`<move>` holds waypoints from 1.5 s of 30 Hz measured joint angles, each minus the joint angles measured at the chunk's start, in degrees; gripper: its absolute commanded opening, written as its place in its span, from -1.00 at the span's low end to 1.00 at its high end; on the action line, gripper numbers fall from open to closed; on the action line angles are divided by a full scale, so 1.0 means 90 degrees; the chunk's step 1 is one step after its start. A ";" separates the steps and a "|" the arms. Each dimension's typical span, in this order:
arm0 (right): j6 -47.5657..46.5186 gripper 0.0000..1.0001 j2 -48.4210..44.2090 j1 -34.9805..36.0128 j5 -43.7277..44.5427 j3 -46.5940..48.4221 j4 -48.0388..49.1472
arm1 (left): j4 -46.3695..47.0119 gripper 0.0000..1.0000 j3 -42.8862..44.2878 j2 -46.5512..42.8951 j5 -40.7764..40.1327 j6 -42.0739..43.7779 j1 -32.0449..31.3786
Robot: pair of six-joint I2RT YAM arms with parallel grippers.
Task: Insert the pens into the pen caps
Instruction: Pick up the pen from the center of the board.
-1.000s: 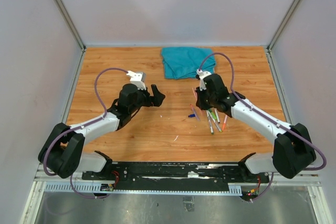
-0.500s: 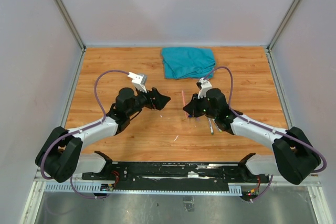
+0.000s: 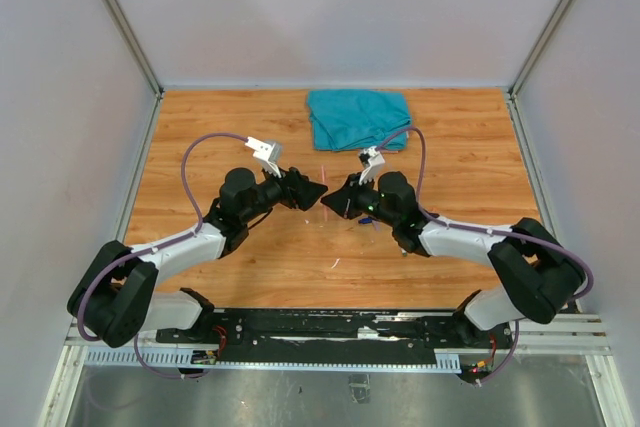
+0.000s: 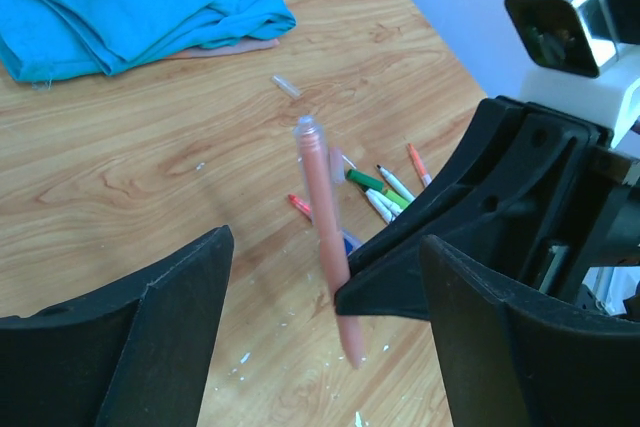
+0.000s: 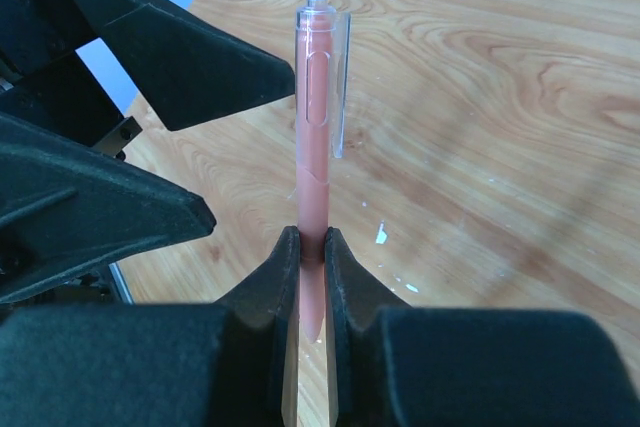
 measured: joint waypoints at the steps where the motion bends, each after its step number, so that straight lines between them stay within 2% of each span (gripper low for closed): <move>1: 0.0044 -0.98 0.0124 0.0041 -0.0034 0.0032 0.0102 | 0.0007 0.51 0.0000 0.0002 0.0000 -0.0002 0.0000; 19: 0.0226 -0.98 0.0289 0.0240 -0.0134 0.0053 0.0916 | 0.0046 0.18 0.0000 0.0010 -0.0041 -0.0024 -0.0027; 24: 0.0228 -0.99 0.0289 0.0240 -0.0080 0.0053 0.0993 | 0.0168 0.02 0.0000 0.0032 0.0046 -0.0032 -0.0027; 31: 0.0231 -0.99 0.0291 0.0240 -0.0002 0.0053 0.1134 | 0.0359 -0.39 0.0000 0.0073 0.0168 -0.0036 -0.0027; 37: 0.0219 -0.97 0.0291 0.0243 0.0039 0.0053 0.1149 | 0.0391 -0.96 0.0007 0.0119 0.0233 -0.0085 -0.0034; 41: 0.0199 -0.86 0.0291 0.0255 0.0046 0.0053 0.1149 | 0.0389 -0.99 0.0010 0.0119 0.0238 -0.0092 -0.0036; 45: 0.0177 -0.56 0.0289 0.0255 0.0041 0.0053 0.1146 | 0.0384 -0.99 0.0012 0.0119 0.0233 -0.0092 -0.0036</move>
